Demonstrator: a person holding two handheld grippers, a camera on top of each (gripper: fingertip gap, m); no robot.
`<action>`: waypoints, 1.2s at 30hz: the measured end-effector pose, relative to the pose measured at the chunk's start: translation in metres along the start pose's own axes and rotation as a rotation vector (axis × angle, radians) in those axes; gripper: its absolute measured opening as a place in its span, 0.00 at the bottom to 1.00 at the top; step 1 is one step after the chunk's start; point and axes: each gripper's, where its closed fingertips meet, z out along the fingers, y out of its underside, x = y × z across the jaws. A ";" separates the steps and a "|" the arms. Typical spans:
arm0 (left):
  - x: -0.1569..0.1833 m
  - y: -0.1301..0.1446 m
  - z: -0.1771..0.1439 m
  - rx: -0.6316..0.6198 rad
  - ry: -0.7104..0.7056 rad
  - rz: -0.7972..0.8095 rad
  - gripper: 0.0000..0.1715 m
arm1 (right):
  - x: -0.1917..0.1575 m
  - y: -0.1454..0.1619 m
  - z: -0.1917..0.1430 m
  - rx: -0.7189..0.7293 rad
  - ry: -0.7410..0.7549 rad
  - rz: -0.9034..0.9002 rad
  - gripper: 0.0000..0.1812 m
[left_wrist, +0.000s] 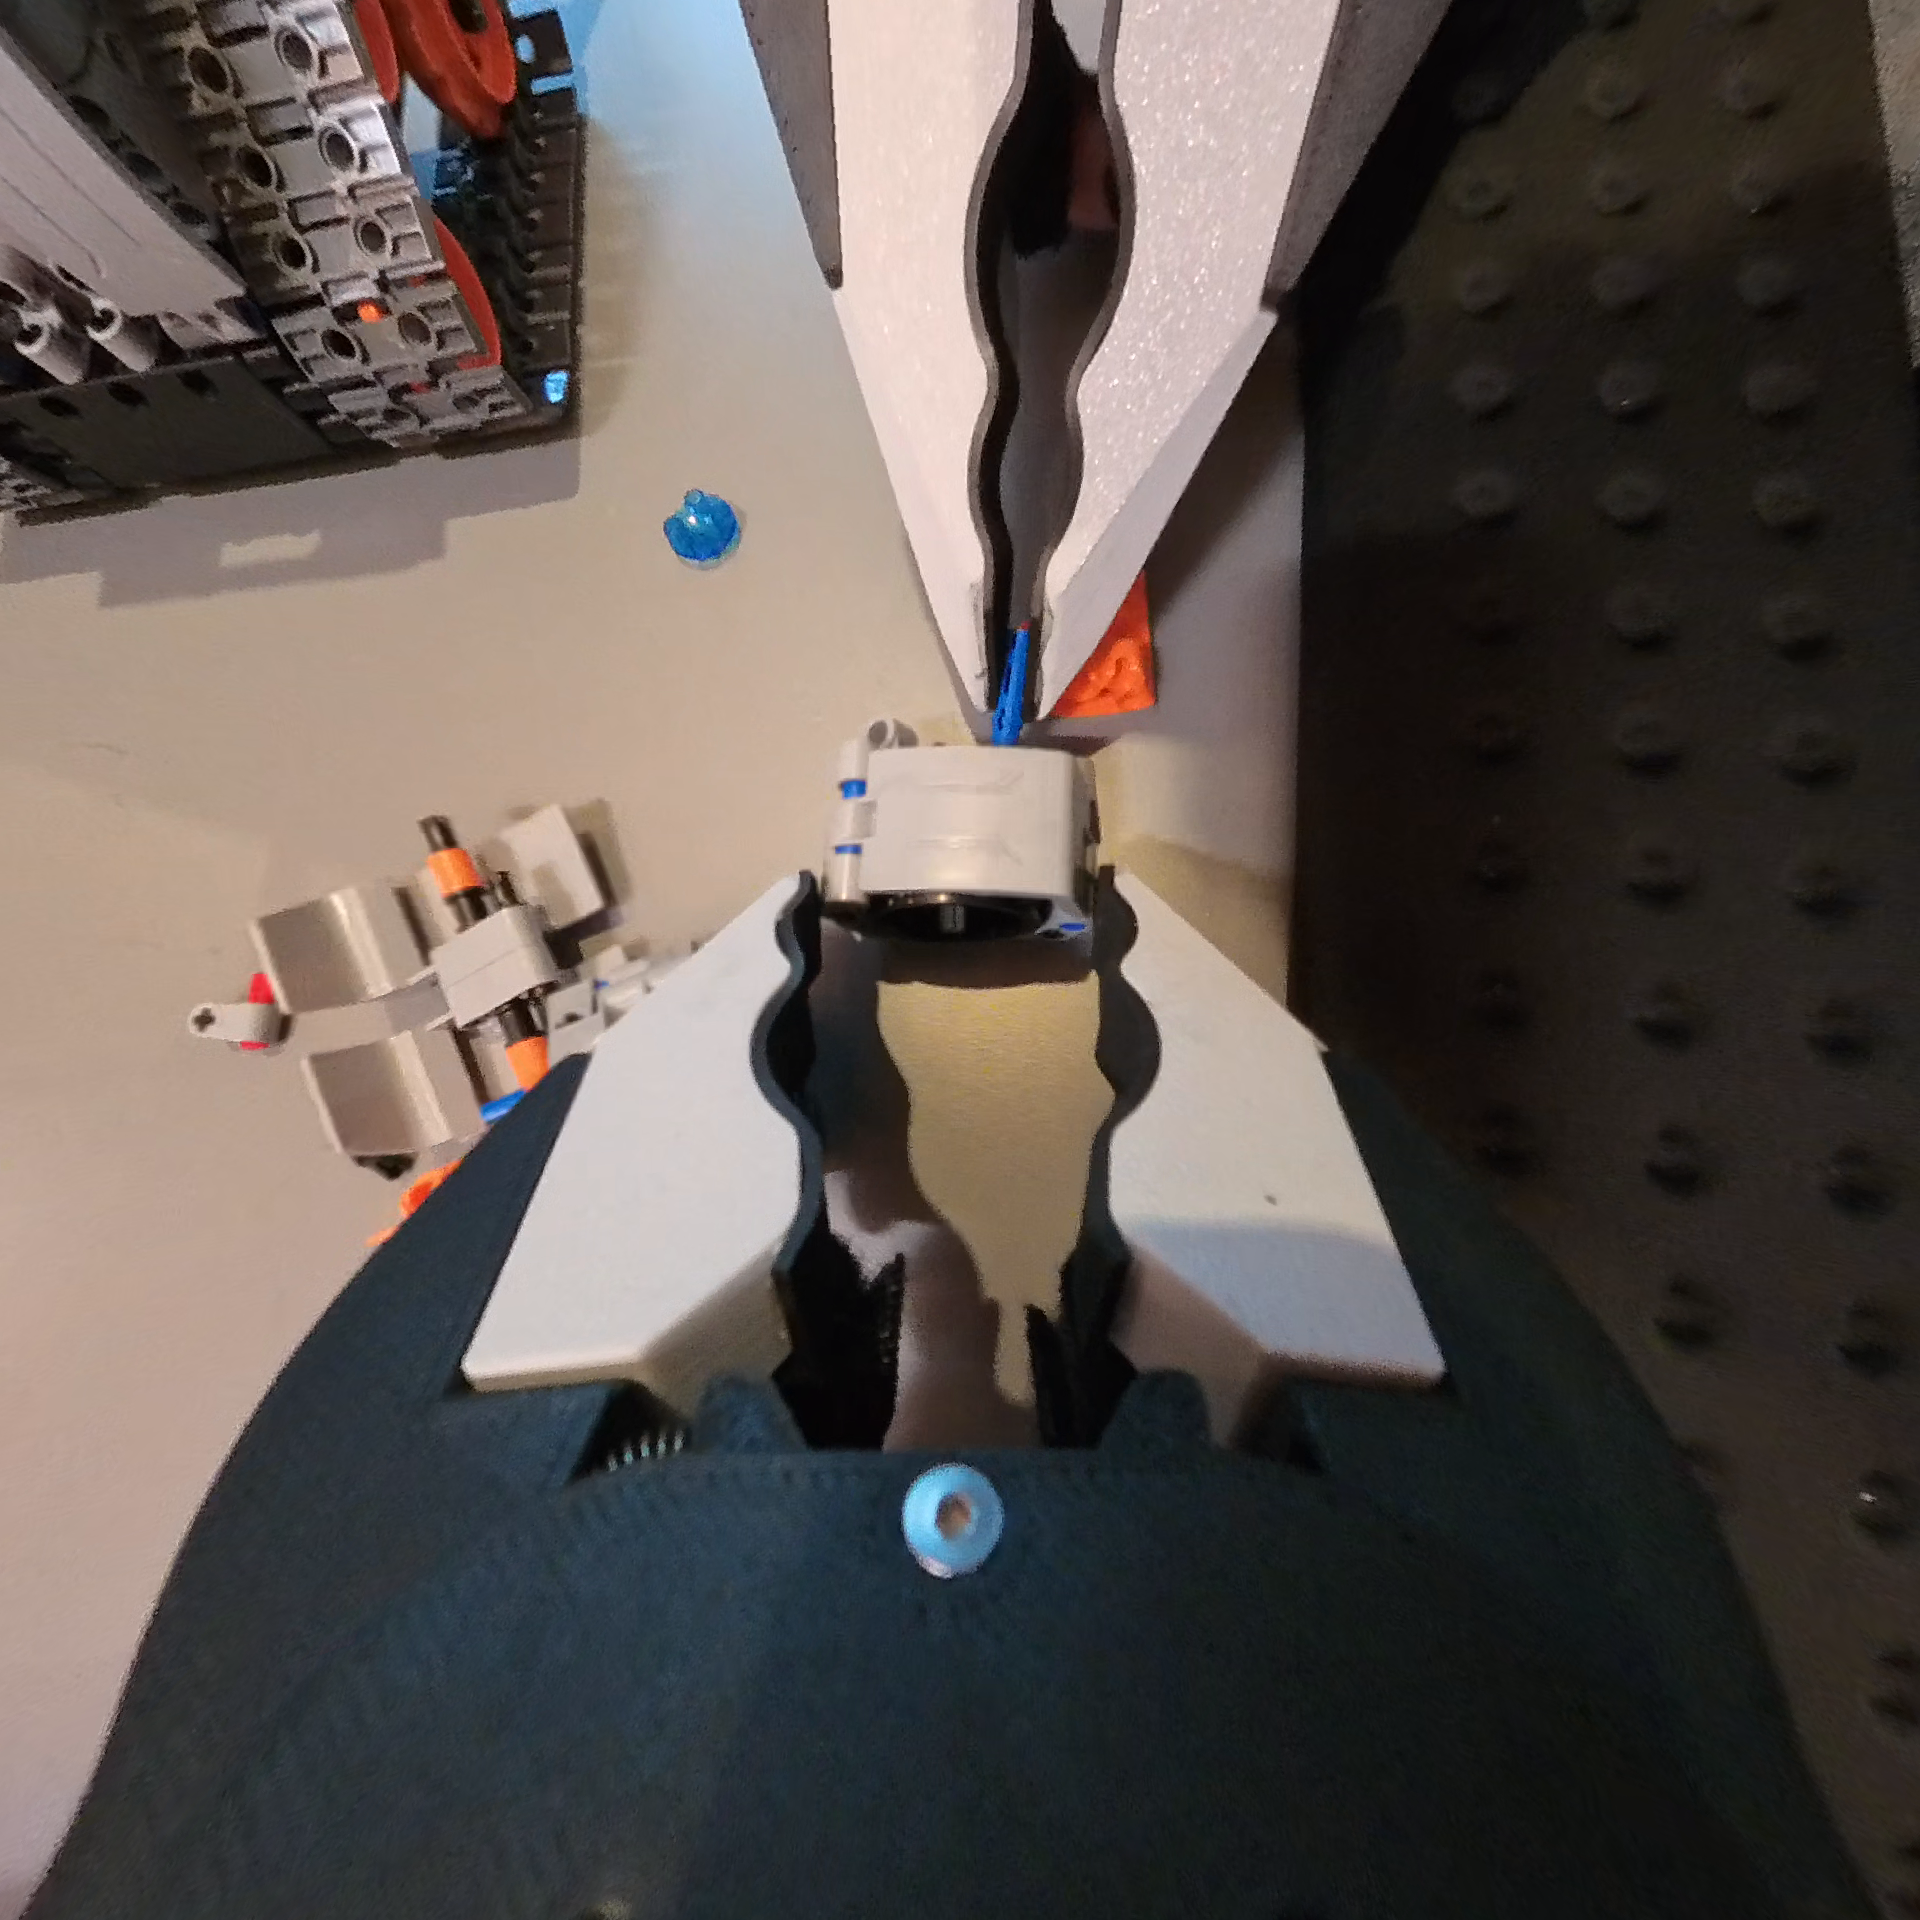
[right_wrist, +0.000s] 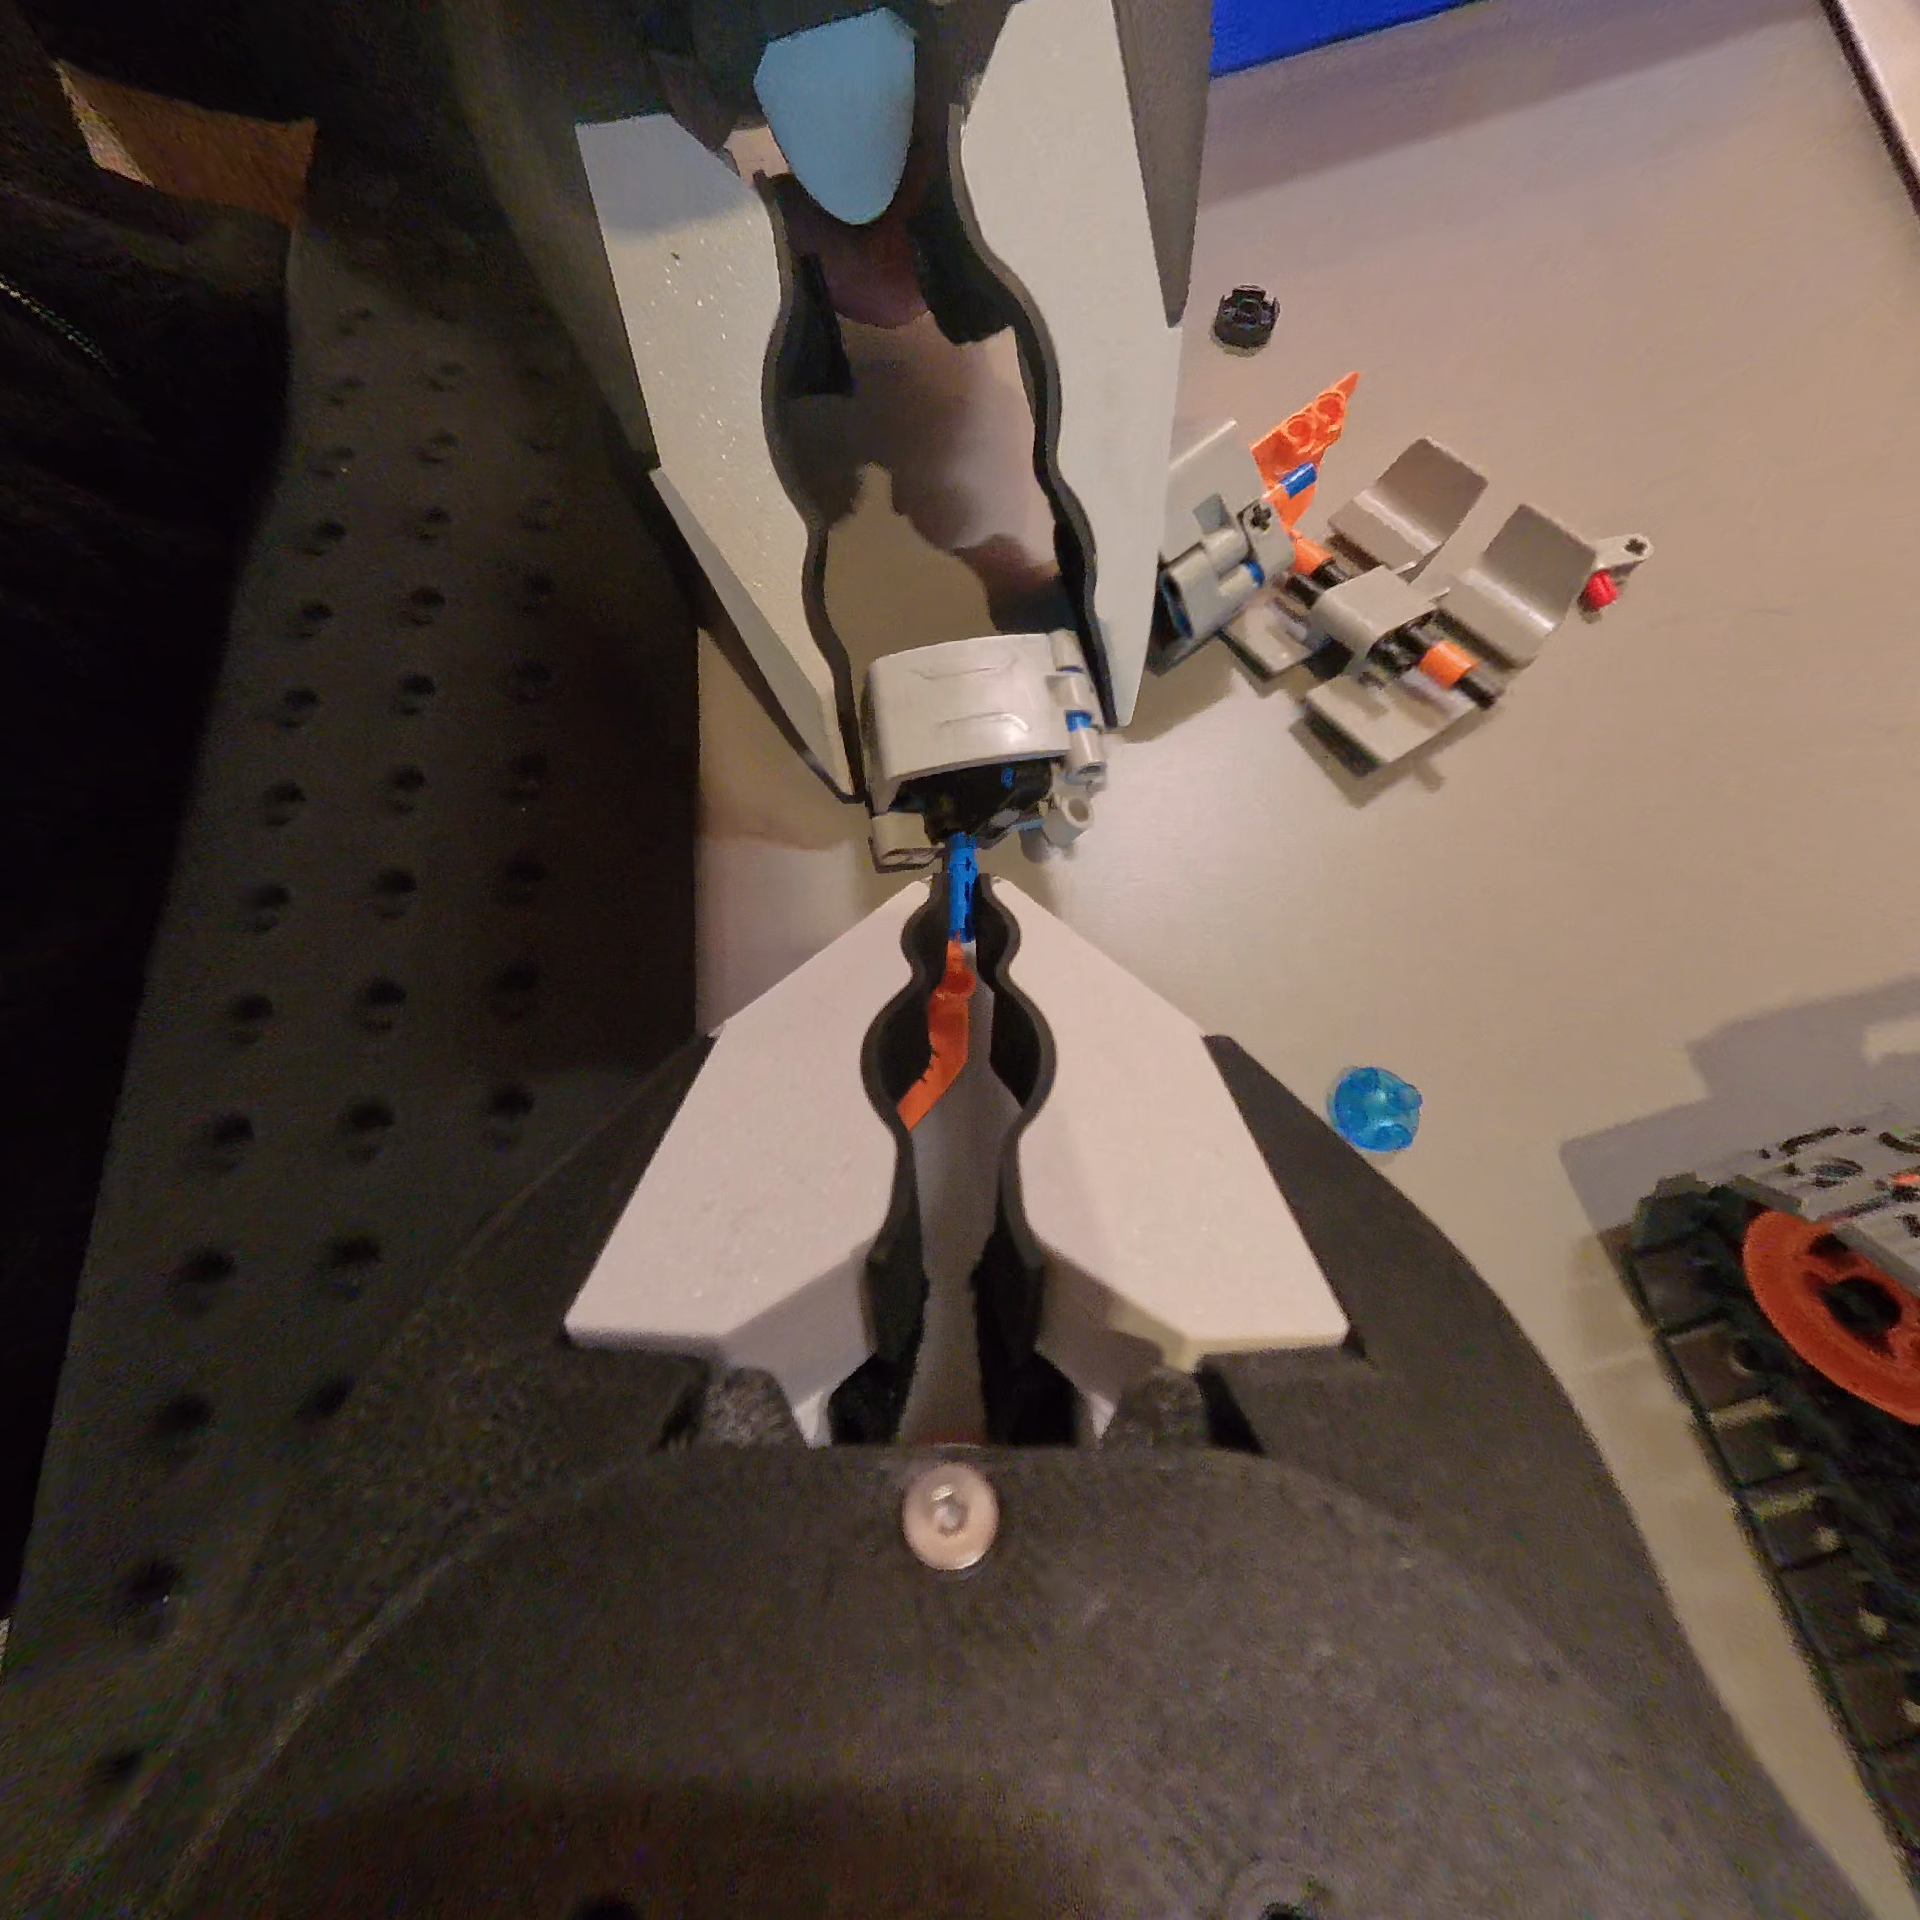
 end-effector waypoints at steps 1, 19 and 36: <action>0.000 0.002 0.001 -0.010 -0.001 0.003 0.31 | -0.001 0.000 0.000 0.001 -0.004 0.000 0.01; -0.006 -0.010 -0.001 0.055 -0.022 -0.020 0.30 | 0.002 -0.010 -0.004 0.065 -0.004 0.017 0.01; -0.014 -0.046 -0.030 0.371 0.061 -0.187 0.30 | 0.006 -0.043 -0.033 0.295 0.006 0.038 0.01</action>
